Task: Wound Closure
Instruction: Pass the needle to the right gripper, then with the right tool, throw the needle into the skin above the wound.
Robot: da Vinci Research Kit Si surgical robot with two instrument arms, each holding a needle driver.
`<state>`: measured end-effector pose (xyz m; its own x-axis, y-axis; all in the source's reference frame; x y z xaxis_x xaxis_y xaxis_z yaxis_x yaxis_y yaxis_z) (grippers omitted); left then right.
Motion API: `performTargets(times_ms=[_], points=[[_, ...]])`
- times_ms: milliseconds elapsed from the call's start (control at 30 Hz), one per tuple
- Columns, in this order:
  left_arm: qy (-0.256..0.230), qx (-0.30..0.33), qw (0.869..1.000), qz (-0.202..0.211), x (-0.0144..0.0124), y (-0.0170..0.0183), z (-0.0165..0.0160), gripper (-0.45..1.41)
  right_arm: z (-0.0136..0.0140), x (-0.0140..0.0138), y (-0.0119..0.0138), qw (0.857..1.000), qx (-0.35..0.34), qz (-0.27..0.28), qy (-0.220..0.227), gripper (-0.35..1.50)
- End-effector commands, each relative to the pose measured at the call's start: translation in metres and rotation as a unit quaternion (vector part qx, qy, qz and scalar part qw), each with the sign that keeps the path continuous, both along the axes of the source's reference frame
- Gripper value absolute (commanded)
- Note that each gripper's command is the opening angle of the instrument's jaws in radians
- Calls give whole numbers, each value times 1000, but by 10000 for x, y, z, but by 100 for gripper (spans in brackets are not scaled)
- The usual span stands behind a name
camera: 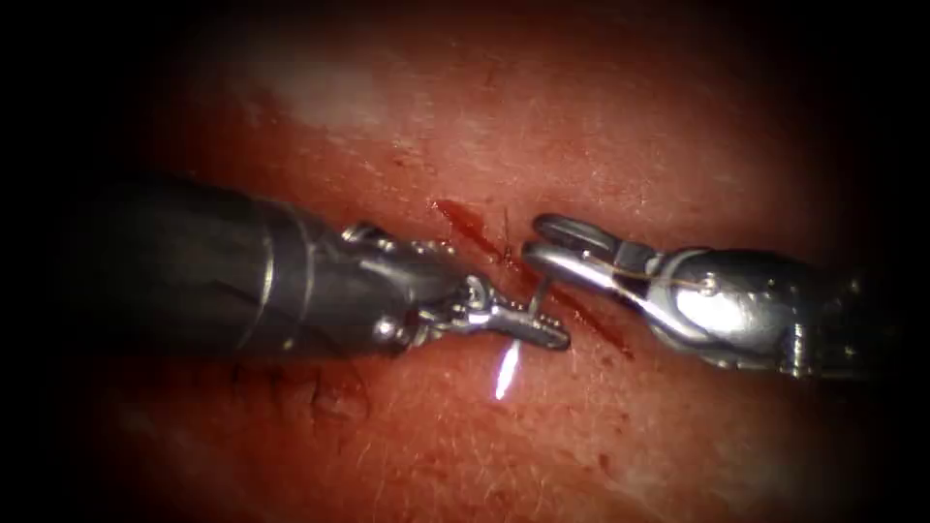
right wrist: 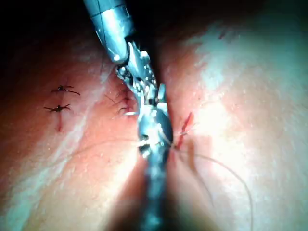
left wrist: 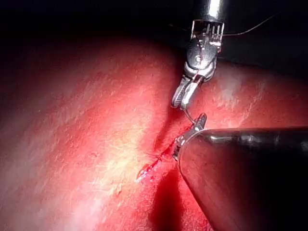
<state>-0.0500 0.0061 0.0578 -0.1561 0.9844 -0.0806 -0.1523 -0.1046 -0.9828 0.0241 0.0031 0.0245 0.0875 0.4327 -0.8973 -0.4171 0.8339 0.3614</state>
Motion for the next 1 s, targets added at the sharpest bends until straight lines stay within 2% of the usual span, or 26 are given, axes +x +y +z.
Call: performTargets(times_ms=[33, 67, 100, 167, 200, 233, 267, 333, 533, 600, 700, 733, 800, 833, 1000], points=[[1, 0, 1000, -1, -6, -3, 6, -45, 5, 4, -5, 1000, -1, -1, -1, -35], [7, -1, 1000, -7, -7, -1, 6, -45, 5, 3, -5, 1000, -4, -1, -3, -35], [13, -6, 1000, -15, -9, 1, 6, -1, 5, 3, -5, 1000, -6, -1, -5, -35], [18, -44, 999, -16, -10, 6, 6, 61, 5, 1, -5, 1000, -9, -1, -6, -35], [23, -81, 996, -18, -12, 9, 6, 99, 5, 0, -5, 1000, -9, -1, -7, -35], [28, -108, 994, -20, -13, 12, 7, 123, 4, -1, -5, 1000, -12, 1, -9, -35], [38, -130, 990, -25, -14, 14, 7, 130, 4, -2, -6, 1000, -16, 0, -12, -35], [52, -156, 986, -31, -14, 15, 10, 128, 4, -4, -6, 1000, -21, 1, -19, -35], [39, -258, 965, 1, 1, 12, 13, 126, 4, -17, -6, 997, -49, 4, -57, -35], [47, -264, 963, 7, 7, 11, 12, 121, 7, -18, -6, 995, -68, 5, -73, -35], [74, -262, 962, 35, 13, 3, 15, 111, 21, -8, -14, 983, -147, 5, -114, -35], [88, -263, 960, 51, 13, -5, 18, 103, 28, -1, -18, 972, -193, -1, -131, -35], [95, -263, 958, 65, 12, -12, 23, 96, 33, 5, -22, 959, -239, -10, -153, -35], [101, -263, 956, 79, 9, -20, 29, 89, 37, 7, -22, 947, -273, -20, -168, -35], [117, -259, 950, 131, -5, -45, 50, 69, 43, 0, -16, 936, -308, -13, -173, -35]])
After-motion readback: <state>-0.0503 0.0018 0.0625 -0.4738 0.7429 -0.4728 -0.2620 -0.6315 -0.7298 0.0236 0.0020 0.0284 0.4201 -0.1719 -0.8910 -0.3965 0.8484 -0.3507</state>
